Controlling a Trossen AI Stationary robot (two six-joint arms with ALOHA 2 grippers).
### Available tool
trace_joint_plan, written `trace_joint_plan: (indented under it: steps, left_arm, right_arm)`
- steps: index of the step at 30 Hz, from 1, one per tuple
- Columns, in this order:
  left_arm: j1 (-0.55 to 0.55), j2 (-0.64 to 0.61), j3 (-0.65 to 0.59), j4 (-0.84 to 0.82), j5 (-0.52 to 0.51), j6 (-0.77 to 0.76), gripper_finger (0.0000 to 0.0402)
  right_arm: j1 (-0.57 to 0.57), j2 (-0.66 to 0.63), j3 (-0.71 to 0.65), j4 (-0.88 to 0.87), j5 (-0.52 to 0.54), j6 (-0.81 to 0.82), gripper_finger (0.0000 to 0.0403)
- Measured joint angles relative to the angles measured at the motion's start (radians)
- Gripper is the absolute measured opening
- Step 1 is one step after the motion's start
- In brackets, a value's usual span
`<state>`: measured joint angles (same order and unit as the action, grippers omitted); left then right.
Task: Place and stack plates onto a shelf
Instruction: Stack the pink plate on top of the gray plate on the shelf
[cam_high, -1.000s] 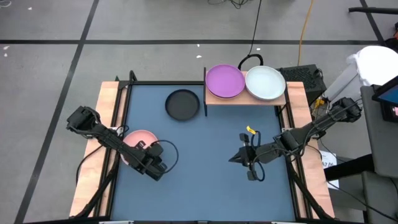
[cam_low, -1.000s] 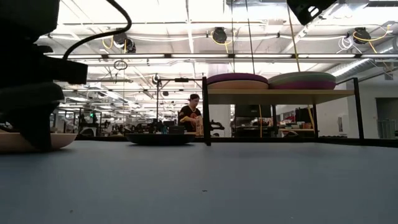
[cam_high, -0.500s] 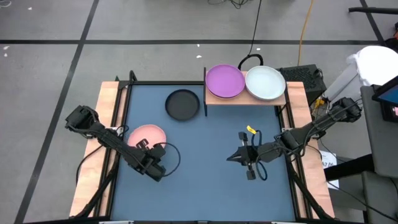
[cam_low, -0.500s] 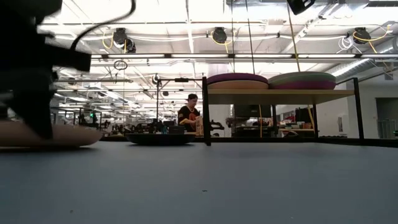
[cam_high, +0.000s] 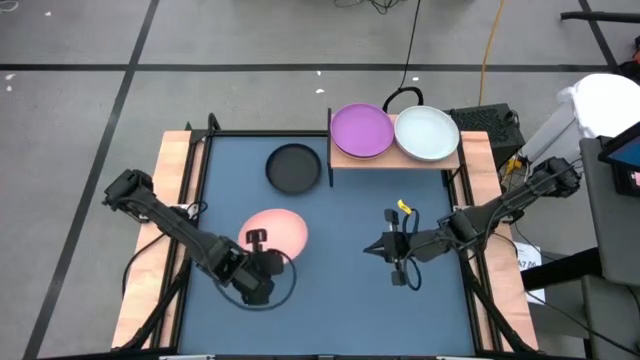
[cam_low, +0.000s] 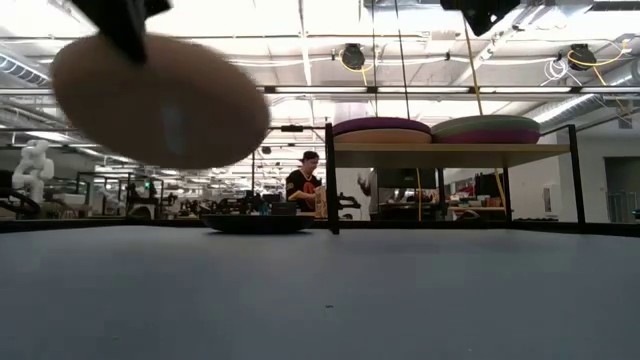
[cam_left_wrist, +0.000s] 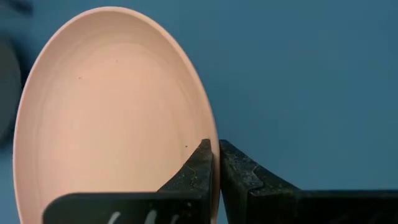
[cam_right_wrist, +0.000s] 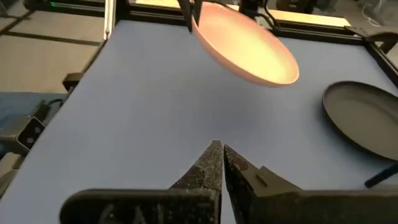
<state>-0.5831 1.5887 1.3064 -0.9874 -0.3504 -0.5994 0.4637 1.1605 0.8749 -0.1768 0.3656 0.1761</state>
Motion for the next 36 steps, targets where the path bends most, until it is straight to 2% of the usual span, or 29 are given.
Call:
trace_joint_plan:
  steps: [6, 12, 15, 19, 25, 30, 36]
  left_arm:
    - [0.006, 0.000, 0.065, 0.013, -0.002, 0.315, 0.0015]
    - [0.036, 0.000, 0.074, 0.110, 0.088, 0.483, 0.0015]
    - [0.038, 0.000, 0.074, 0.133, 0.142, 0.551, 0.0015]
    - [0.029, 0.000, 0.071, 0.130, 0.145, 0.570, 0.0015]
    - [0.016, 0.001, 0.070, 0.179, 0.208, 0.579, 0.0015]
    - [0.008, 0.001, 0.070, 0.197, 0.232, 0.579, 0.0015]
    - [-0.007, 0.001, 0.070, 0.204, 0.249, 0.579, 0.0015]
  right_arm:
    - [-0.005, 0.030, 0.001, 0.005, -0.056, -0.009, 0.0007]
    - [-0.027, 0.112, 0.013, 0.028, -0.135, -0.033, 0.0039]
    - [-0.036, 0.155, 0.060, 0.047, -0.175, -0.068, 0.0062]
    - [-0.037, 0.218, 0.124, 0.052, -0.240, -0.125, 0.0095]
    - [-0.044, 0.335, 0.202, 0.044, -0.238, -0.229, 0.0132]
    - [-0.046, 0.392, 0.267, 0.048, -0.237, -0.313, 0.0133]
    - [-0.046, 0.393, 0.278, 0.060, -0.239, -0.327, 0.0121]
